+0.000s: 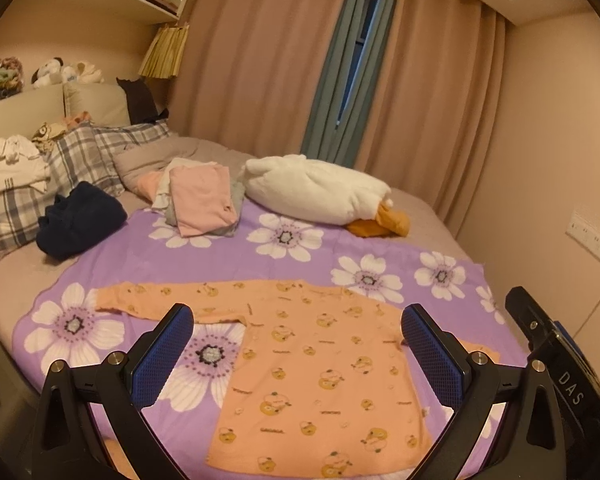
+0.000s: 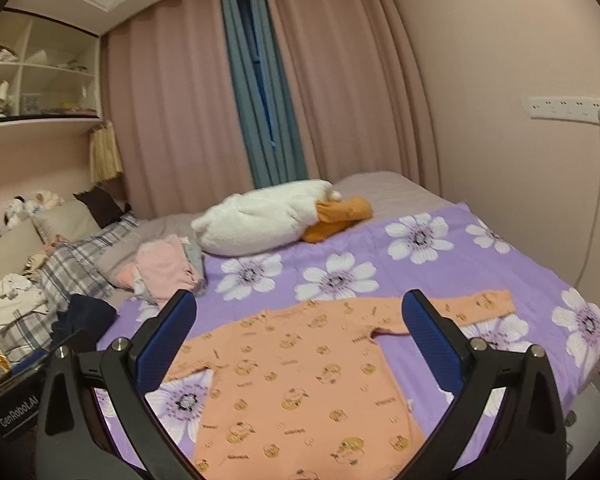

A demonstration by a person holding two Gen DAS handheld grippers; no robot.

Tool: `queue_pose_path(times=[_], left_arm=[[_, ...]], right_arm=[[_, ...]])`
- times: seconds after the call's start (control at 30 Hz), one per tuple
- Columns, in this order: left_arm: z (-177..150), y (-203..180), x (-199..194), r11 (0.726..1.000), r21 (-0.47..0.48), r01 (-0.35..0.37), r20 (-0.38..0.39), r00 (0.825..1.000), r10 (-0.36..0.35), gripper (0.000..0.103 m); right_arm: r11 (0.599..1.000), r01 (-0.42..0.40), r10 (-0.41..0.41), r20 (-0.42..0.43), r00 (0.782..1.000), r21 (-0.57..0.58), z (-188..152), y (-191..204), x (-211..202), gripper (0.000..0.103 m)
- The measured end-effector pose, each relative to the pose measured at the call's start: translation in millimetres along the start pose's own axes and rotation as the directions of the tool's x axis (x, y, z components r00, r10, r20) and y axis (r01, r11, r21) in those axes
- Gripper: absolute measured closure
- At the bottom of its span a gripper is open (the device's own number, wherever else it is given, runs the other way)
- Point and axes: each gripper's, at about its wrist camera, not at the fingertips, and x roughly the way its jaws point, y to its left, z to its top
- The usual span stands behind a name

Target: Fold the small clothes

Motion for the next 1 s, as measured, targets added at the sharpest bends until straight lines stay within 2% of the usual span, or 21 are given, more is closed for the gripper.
queue_pose_path(times=[0.13,0.23,0.27,0.33,0.37,0.4,0.43,0.47,0.53,0.57,0.63,0.7,0.73,0.77,0.8,0.83,0.87,0.9,0.93,0.97,1.0], left_arm=[[7,22,12,0.991,-0.069,0.114,0.060,0.992,-0.110,0.000],[11,52,45,0.958,-0.162,0.237,0.111,0.969,-0.221,0.000],[10,64,61,0.943,-0.213,0.257,0.118,0.965,-0.236,0.000],[7,84,95,0.927,-0.286,0.243,0.116,0.969,-0.219,0.000],[4,95,118,0.925,-0.307,0.226,0.096,0.974,-0.206,0.000],[2,103,136,0.927,-0.322,0.195,0.061,0.981,-0.185,0.000],[-2,114,167,0.930,-0.341,0.134,-0.027,0.988,-0.153,0.000],[-7,123,190,0.929,-0.356,0.105,-0.095,0.985,-0.147,0.002],[-22,140,241,0.919,-0.388,0.072,-0.227,0.959,-0.171,0.012],[-30,144,259,0.913,-0.403,0.064,-0.269,0.945,-0.185,0.013],[-48,151,296,0.890,-0.449,0.076,-0.344,0.905,-0.251,0.015],[-71,153,338,0.851,-0.518,0.085,-0.430,0.834,-0.345,0.017],[-80,152,354,0.831,-0.551,0.076,-0.455,0.807,-0.376,0.021],[-87,150,366,0.821,-0.567,0.072,-0.474,0.786,-0.396,0.023],[-96,146,377,0.817,-0.573,0.067,-0.503,0.758,-0.415,0.024],[-102,140,386,0.820,-0.567,0.077,-0.518,0.741,-0.427,0.025],[-99,137,383,0.822,-0.561,0.099,-0.501,0.750,-0.432,0.025],[-99,134,382,0.806,-0.576,0.138,-0.478,0.743,-0.469,0.025],[-103,133,384,0.737,-0.645,0.200,-0.438,0.694,-0.572,0.026],[-112,134,392,0.667,-0.706,0.239,-0.409,0.631,-0.659,0.030],[-118,133,396,0.639,-0.729,0.247,-0.403,0.599,-0.692,0.042]], right_arm=[[0.991,-0.088,0.083,0.055,0.995,0.098,0,-21,12,0.000],[0.976,-0.118,0.118,0.012,0.993,0.183,0,-48,37,0.000],[0.969,-0.154,0.158,-0.009,0.987,0.195,0,-62,51,0.000],[0.953,-0.221,0.240,-0.074,0.968,0.207,0,-82,79,0.000],[0.941,-0.243,0.279,-0.133,0.951,0.236,-2,-100,103,0.002],[0.934,-0.213,0.269,-0.173,0.948,0.288,-6,-116,121,0.003],[0.920,-0.167,0.247,-0.193,0.950,0.356,-13,-139,139,0.004],[0.893,-0.128,0.234,-0.202,0.951,0.431,-20,-166,158,0.005],[0.873,-0.055,0.203,-0.260,0.944,0.485,-30,-201,187,0.006],[0.876,0.031,0.138,-0.311,0.940,0.481,-35,-223,202,0.006],[0.890,0.109,0.047,-0.327,0.944,0.442,-38,-248,218,0.012],[0.903,0.191,-0.032,-0.383,0.923,0.385,-39,-276,236,0.016],[0.896,0.232,-0.060,-0.415,0.908,0.378,-41,-287,241,0.022],[0.878,0.279,-0.085,-0.446,0.891,0.390,-43,-303,247,0.025],[0.859,0.305,-0.093,-0.459,0.884,0.412,-45,-316,249,0.031],[0.836,0.326,-0.097,-0.466,0.880,0.442,-47,-331,250,0.033],[0.803,0.350,-0.098,-0.472,0.876,0.482,-51,-348,251,0.033],[0.781,0.363,-0.097,-0.475,0.875,0.509,-55,-361,245,0.033],[0.748,0.377,-0.091,-0.479,0.873,0.546,-60,-376,243,0.033],[0.717,0.384,-0.078,-0.481,0.873,0.582,-64,-389,240,0.033],[0.686,0.390,-0.063,-0.483,0.873,0.615,-69,-398,236,0.033]])
